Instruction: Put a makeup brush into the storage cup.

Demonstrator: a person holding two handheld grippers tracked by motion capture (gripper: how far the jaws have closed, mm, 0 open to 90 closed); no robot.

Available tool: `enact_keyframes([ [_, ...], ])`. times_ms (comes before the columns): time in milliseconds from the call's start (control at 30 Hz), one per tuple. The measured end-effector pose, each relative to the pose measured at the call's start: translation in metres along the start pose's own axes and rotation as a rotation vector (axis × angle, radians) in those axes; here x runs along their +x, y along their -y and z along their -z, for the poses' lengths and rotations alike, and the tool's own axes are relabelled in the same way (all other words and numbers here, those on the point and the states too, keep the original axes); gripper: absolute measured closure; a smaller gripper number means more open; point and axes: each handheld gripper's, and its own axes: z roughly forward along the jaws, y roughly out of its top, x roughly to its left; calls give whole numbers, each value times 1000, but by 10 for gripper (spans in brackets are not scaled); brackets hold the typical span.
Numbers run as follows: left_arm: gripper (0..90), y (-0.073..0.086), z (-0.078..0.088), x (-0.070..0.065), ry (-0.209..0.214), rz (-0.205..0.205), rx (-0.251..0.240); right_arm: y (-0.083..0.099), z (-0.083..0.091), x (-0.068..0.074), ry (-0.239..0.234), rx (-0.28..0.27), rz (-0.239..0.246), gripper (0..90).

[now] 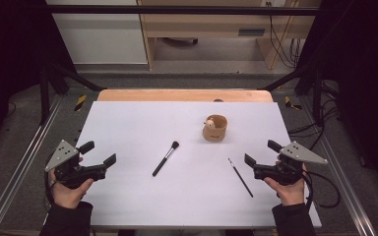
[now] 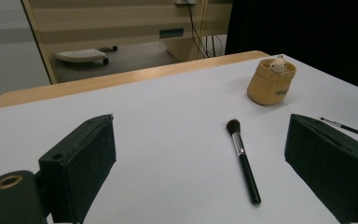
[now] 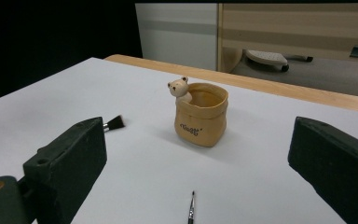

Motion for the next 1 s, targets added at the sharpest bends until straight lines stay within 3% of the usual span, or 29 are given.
enact_keyframes([
  [533,81,2,-1,-2,-5,-6,12,0,-6,6,-3,56,5,68],
  [1000,82,4,-6,-3,-4,-18,35,14,-30,11,-2,180,23,89],
])
